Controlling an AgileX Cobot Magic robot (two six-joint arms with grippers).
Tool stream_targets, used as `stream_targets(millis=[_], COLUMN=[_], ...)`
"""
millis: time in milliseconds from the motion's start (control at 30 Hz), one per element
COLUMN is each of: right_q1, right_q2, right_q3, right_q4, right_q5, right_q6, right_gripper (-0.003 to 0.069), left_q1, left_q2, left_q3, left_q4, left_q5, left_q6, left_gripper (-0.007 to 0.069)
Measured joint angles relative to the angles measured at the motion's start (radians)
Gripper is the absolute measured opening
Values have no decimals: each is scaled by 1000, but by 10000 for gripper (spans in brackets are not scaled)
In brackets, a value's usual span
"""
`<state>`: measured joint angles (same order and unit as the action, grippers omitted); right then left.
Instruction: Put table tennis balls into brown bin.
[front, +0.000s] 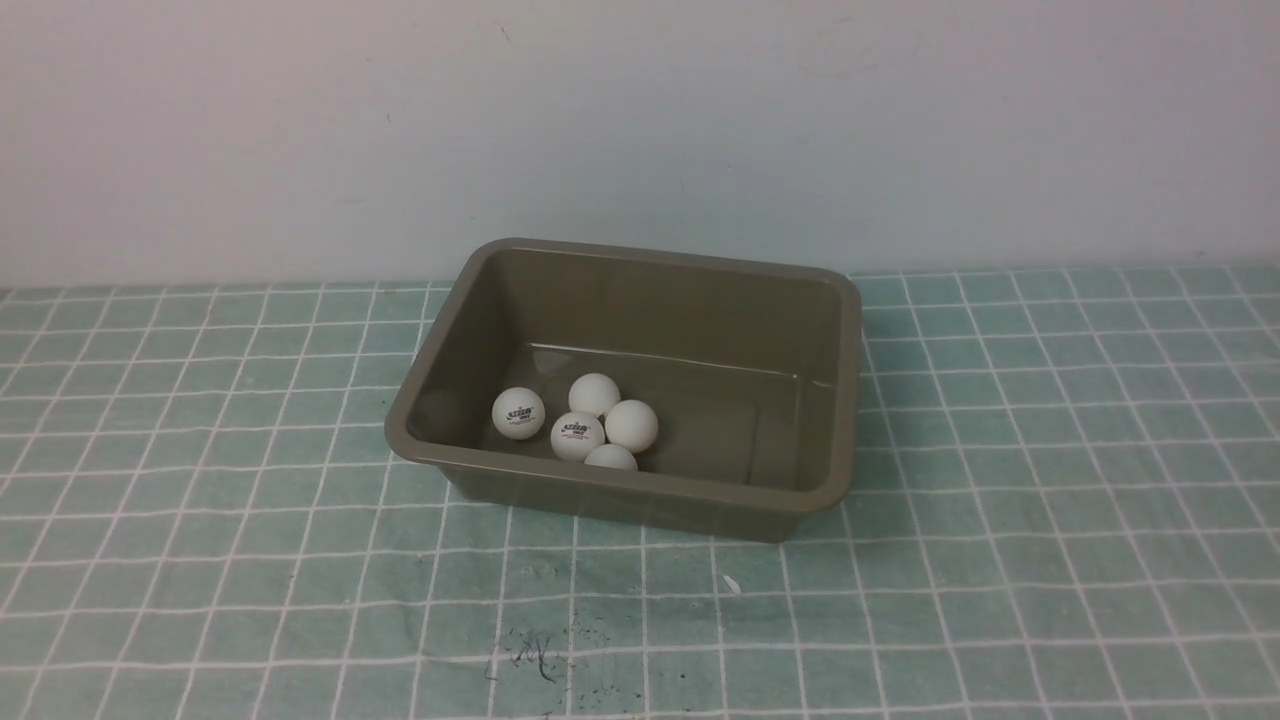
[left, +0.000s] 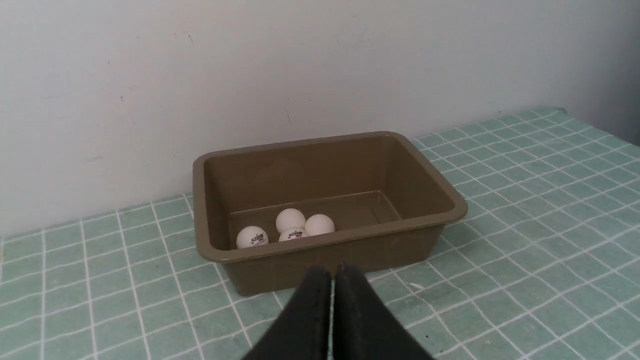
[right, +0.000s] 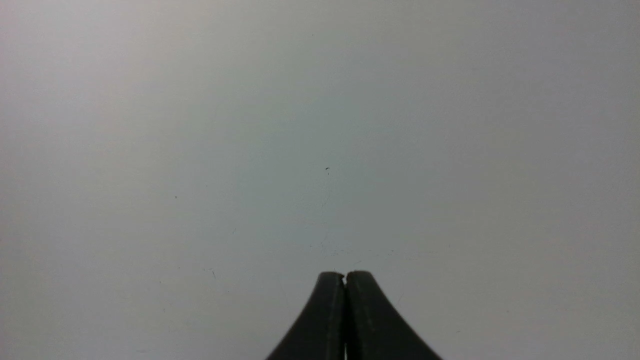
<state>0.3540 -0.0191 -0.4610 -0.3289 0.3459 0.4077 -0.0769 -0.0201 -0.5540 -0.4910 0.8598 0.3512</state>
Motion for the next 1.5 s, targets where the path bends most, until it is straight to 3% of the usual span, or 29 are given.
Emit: stream_targets(millis=[67, 233, 333, 433, 633, 1500], right_q1=[0, 0, 0, 0, 0, 0], right_q2=[0, 0, 0, 0, 0, 0], right_q3=[0, 0, 0, 0, 0, 0], right_q4=[-1, -1, -1, -1, -1, -1], right_q5=[0, 0, 1, 1, 2, 3], right_q6=[0, 0, 0, 0, 0, 0], right_gripper=[-10, -10, -10, -10, -10, -10], left_q1=[0, 1, 8, 9, 9, 9], left_q2=[0, 0, 1, 1, 2, 2], left_q3=[2, 130, 274, 425, 577, 578], left_q4=[13, 152, 346, 439, 459, 460], left_q5=[-13, -253, -399, -464, -471, -477], left_q6=[6, -29, -162, -282, -305, -305], left_gripper=[-5, -5, -5, -5, -5, -5])
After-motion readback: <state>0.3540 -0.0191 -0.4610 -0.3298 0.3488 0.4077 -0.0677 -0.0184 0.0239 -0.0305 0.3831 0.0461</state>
